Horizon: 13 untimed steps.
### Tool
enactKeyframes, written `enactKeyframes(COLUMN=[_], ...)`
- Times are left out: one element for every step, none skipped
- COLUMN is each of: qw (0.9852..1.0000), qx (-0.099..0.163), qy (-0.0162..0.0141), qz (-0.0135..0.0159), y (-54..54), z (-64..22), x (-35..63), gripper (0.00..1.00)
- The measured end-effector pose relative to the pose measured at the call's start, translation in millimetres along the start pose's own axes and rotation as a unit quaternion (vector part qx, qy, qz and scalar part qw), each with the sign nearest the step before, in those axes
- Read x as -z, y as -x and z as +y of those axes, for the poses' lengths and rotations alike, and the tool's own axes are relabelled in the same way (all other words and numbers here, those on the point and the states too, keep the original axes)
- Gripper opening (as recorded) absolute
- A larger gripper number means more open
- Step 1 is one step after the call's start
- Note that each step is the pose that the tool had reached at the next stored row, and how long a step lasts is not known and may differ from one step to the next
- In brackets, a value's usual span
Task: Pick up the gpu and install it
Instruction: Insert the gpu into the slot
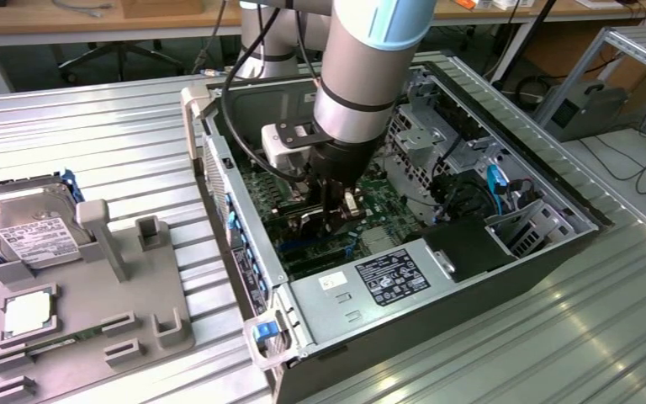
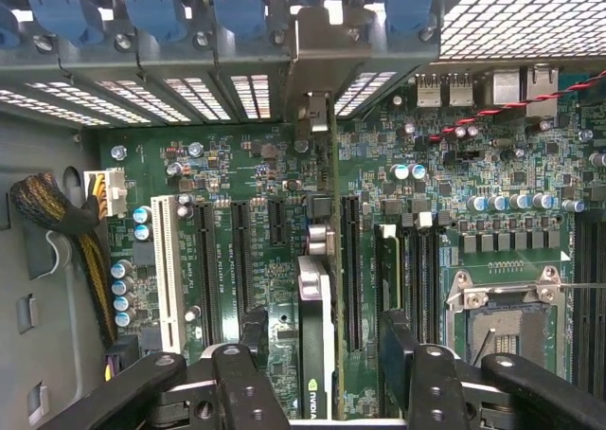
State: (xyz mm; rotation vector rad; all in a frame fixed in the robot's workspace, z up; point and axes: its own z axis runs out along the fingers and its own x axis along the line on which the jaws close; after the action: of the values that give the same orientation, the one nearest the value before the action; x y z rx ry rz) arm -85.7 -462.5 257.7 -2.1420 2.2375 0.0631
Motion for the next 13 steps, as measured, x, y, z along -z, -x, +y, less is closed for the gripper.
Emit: enactKeyframes(qw=[1.0000,1.0000,1.0000,1.0000,1.0000,1.0000,1.0000,1.0000,1.0000,1.0000,1.0000,1.0000,1.0000], qx=[0.000,0.000,0.000,0.000,0.000,0.001,0.001,0.002,0.002,0.002,0.002,0.002,0.002], qy=[0.0000,0.0000,0.0000,0.0000,0.0000,0.0000,0.0001,0.0001,0.0001,0.0001,0.0001,0.0001,0.0001], qz=[-0.0001,-0.0001,-0.0002,-0.0001,-0.0001,-0.0001,-0.0002,-0.0001,-0.0001,-0.0001,-0.0001,-0.0001,-0.0002], y=[-0.1,-0.1,-0.1,-0.2,-0.2,-0.2,-0.2,-0.2,-0.2,-0.2,-0.2,-0.2,-0.2], z=[0.0,0.0,0.0,0.0,0.0,0.0,0.0,0.0,0.0,0.0,0.0,0.0,0.0], x=[0.0,0.0,0.0,0.1,0.1,0.1,0.1,0.1,0.1,0.1,0.1,0.1,0.1], gripper=[0.59,0.59,0.59,0.59,0.59,0.59,0.59,0.59,0.59,0.59,0.59,0.59,0.59])
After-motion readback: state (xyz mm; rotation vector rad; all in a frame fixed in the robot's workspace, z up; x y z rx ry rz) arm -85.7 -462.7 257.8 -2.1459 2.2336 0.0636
